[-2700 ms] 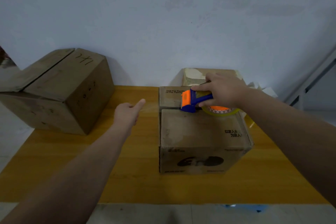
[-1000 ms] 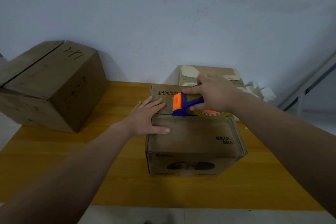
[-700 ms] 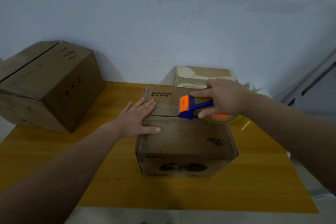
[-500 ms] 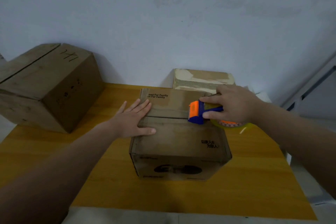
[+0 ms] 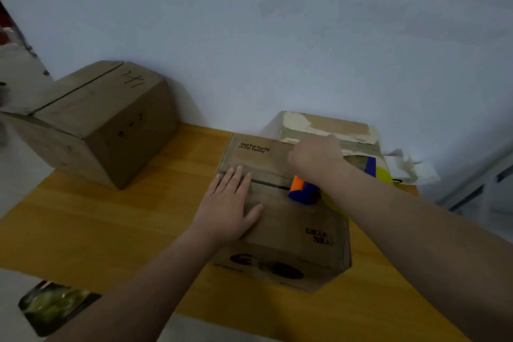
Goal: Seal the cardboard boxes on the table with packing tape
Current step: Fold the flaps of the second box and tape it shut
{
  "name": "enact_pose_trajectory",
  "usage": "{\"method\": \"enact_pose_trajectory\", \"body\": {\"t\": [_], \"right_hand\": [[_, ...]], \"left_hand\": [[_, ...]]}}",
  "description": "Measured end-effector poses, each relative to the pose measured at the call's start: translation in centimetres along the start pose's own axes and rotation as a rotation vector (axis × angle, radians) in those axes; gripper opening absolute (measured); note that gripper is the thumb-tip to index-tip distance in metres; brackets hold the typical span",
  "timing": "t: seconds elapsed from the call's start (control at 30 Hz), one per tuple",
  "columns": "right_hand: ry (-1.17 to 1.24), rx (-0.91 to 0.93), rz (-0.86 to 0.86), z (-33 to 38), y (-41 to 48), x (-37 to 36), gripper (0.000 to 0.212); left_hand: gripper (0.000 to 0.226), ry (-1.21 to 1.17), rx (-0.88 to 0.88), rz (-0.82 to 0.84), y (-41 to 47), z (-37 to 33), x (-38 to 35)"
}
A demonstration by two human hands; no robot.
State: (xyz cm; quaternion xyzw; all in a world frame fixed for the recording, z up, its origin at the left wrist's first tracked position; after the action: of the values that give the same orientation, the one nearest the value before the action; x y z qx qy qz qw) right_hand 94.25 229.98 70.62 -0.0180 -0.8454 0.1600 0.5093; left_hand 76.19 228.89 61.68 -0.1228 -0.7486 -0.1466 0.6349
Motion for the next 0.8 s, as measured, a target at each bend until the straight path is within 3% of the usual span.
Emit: {"method": "enact_pose_trajectory", "body": {"t": [0.03, 0.07, 0.17, 0.23, 0.43, 0.8], "right_hand": [[0.059, -0.031, 0.025, -0.4, 0.6, -0.2, 0.019], [0.150, -0.067, 0.053, -0.8, 1.4, -0.6, 0.025], [0.400, -0.057, 0.147, -1.4, 3.5, -1.3, 0.069], [0.540, -0.033, 0.200, -1.4, 4.5, -1.7, 0.079], [0.894, -0.046, 0.170, -2.2, 6.0, -2.2, 0.048], [0.813, 0.005, 0.200, -2.4, 5.8, -2.6, 0.073]], "left_hand": [[0.071, -0.024, -0.012, -0.008, -0.1, -0.3, 0.0], [0.069, -0.052, -0.037, -0.009, -0.3, -0.8, 0.0], [0.080, -0.082, -0.099, 0.009, -0.7, -2.3, -0.1], [0.092, -0.054, -0.066, 0.018, -0.6, -2.4, -0.3], [0.100, -0.037, 0.008, 0.033, 0.1, -2.3, -0.8], [0.106, 0.030, 0.028, 0.131, 1.6, -2.3, -1.4]]}}
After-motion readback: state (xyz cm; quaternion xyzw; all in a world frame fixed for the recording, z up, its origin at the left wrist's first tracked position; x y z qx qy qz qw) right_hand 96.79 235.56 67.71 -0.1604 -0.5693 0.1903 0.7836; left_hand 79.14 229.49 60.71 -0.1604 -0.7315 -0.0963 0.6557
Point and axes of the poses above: each hand's wrist, its own y-axis towards the middle knuckle, its own x-axis out of the back of the hand, z = x × y, the point moved 2 cm from there along y, towards the middle knuckle, and after that the axes turned 13 degrees about x, right-handed, at the moved point
